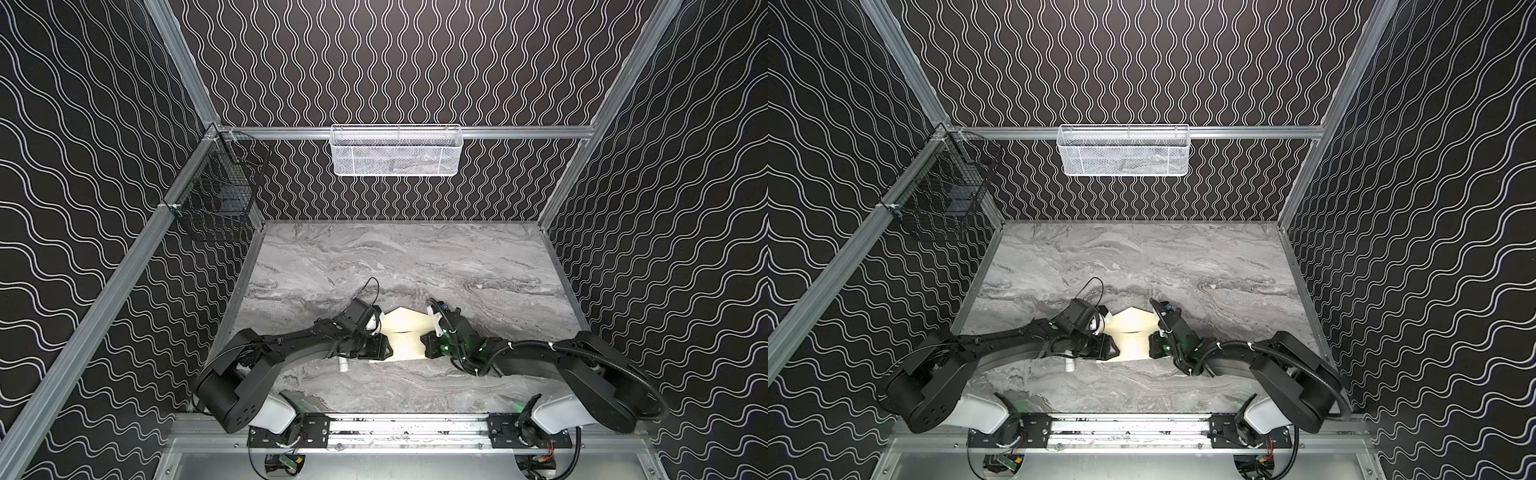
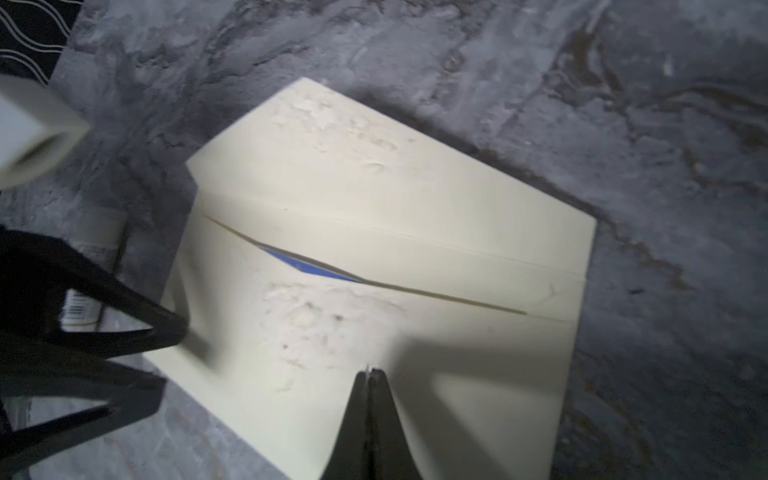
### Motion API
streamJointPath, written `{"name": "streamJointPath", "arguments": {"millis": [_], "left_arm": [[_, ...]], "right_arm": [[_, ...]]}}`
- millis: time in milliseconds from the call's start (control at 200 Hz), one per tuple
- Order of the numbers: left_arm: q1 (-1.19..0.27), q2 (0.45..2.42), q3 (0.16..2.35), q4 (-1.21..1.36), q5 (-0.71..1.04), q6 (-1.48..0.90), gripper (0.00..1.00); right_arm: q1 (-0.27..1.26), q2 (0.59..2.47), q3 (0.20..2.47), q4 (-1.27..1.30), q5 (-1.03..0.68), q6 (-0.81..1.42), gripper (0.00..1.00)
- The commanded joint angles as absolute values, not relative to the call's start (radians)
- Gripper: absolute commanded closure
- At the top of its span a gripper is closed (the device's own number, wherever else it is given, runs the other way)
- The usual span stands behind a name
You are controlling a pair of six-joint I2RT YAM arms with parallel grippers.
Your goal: Place the letter into the envelope and seal it
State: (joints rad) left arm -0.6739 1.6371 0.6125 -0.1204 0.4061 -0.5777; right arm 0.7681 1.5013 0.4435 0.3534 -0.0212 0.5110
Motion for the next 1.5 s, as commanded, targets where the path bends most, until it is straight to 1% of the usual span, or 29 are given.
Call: {"name": "streamJointPath", "arguments": {"millis": [0, 125, 360, 470, 530, 621, 686, 936, 1006, 1126, 1256, 1496], "left_arm": [[-0.665, 1.675, 0.592, -0.114, 0.392, -0.584, 0.55], [-0.648, 1.681, 0.564, -0.094, 0.399, -0.587, 0.57], [-0.623, 1.663, 0.532, -0.105, 0.39, -0.567, 0.57], [-0.618, 1.657, 0.532, -0.1, 0.388, -0.569, 0.57], [-0.618, 1.655, 0.531, -0.096, 0.388, -0.569, 0.57], [-0.619, 1.655, 0.529, -0.094, 0.388, -0.573, 0.57], [-0.619, 1.658, 0.528, -0.09, 0.387, -0.575, 0.57], [-0.619, 1.683, 0.532, -0.08, 0.39, -0.57, 0.57], [-0.617, 1.685, 0.534, -0.084, 0.389, -0.567, 0.57], [-0.613, 1.683, 0.541, -0.1, 0.387, -0.56, 0.57], [-0.607, 1.683, 0.541, -0.103, 0.386, -0.554, 0.57], [-0.606, 1.69, 0.54, -0.081, 0.405, -0.562, 0.57]], "right_arm": [[0.718, 1.536, 0.41, 0.43, -0.079, 0.574, 1.0], [0.655, 1.527, 0.364, 0.41, -0.08, 0.604, 1.0], [0.587, 1.46, 0.334, 0.342, -0.055, 0.596, 1.0], [0.584, 1.398, 0.343, 0.293, -0.076, 0.555, 1.0], [0.586, 1.325, 0.345, 0.255, -0.114, 0.541, 1.0], [0.614, 1.236, 0.331, 0.22, -0.138, 0.57, 1.0], [0.639, 1.212, 0.326, 0.196, -0.135, 0.593, 1.0], [0.657, 1.305, 0.272, 0.206, -0.127, 0.664, 1.0], [0.657, 1.311, 0.275, 0.178, -0.097, 0.695, 1.0], [0.655, 1.287, 0.287, 0.093, -0.019, 0.741, 1.0], [0.646, 1.242, 0.275, 0.049, 0.018, 0.76, 1.0], [0.631, 1.233, 0.295, 0.026, 0.002, 0.743, 1.0]]}}
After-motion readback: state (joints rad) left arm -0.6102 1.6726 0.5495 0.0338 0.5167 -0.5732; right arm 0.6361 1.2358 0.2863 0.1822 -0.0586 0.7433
